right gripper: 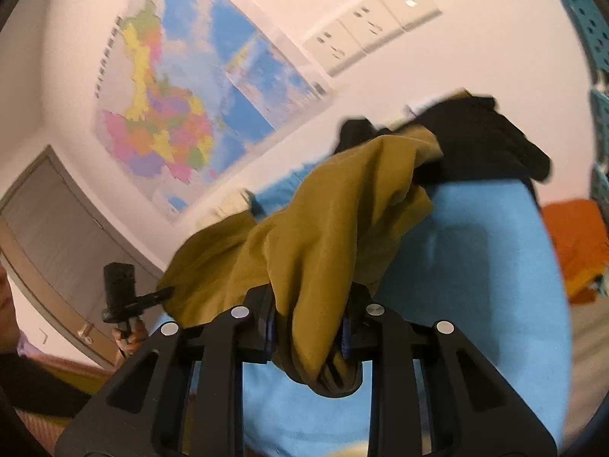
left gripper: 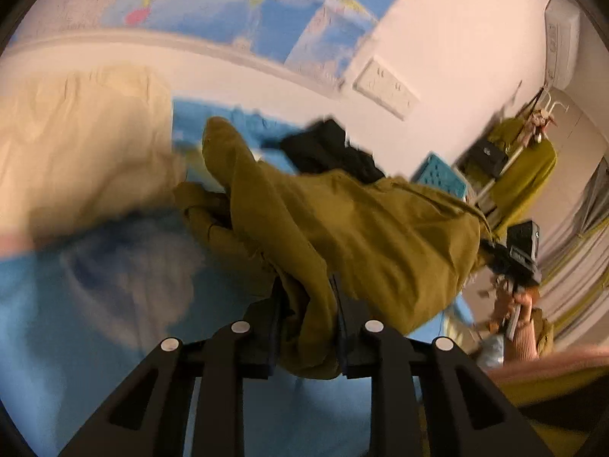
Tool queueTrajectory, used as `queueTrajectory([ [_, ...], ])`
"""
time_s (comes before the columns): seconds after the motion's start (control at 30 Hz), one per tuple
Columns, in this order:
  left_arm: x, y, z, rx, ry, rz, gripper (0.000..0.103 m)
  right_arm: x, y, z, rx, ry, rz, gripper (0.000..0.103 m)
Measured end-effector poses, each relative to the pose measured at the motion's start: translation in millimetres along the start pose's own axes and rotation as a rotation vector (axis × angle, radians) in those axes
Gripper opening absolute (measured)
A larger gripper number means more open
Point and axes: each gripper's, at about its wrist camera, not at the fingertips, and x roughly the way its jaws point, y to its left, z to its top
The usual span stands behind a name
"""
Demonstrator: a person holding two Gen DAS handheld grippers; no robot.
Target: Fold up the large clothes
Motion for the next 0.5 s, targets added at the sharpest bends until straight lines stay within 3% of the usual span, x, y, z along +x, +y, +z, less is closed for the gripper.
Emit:
queueTrajectory([
  [0.07,13.6,9.8,-15.7,-0.009,0.06,0.101,0.035,9.5,-18.9,-12.7,0.05,0.074,-0.099,0.038],
  [0.1,17.4,15.6,-18.9,-0.029,0.078,0.132,0.049,18.1,-30.4,-19.7,0.075,0.13,-0.162,0.05],
  [0.13,15.5,18.7,-17.9,-0.042,0.062,0.168,0.056,23.0,-39.3,-24.3,0.092,0.159,-0.233,0.058],
  [0.17,11.6,17.8,-14.7,-0.036,0.039,0.208,0.065,21.6,-43.4,-26.0,0.103,0.153,-0.258,0.074],
  [0.23,-5.4,9.5,-3.6,-0.003,-0.044,0.266,0.068,7.1,-42.8,-20.2,0.115,0.081,-0.271,0.075],
  [0.27,-12.8,5.5,0.8,0.008,-0.078,0.277,0.075,-6.0,-38.3,-13.5,0.109,0.02,-0.291,0.081],
  [0.33,-20.9,-11.4,13.9,0.074,-0.131,0.312,0.081,-21.9,-21.0,2.9,0.056,-0.079,-0.312,0.082],
  [0.4,-10.6,-26.0,25.9,0.14,-0.119,0.336,0.082,-13.4,-5.1,15.7,-0.016,-0.086,-0.313,0.082],
  [0.5,19.4,-42.0,38.2,0.205,-0.06,0.289,0.082,29.4,23.6,24.7,-0.171,0.005,-0.358,0.08],
])
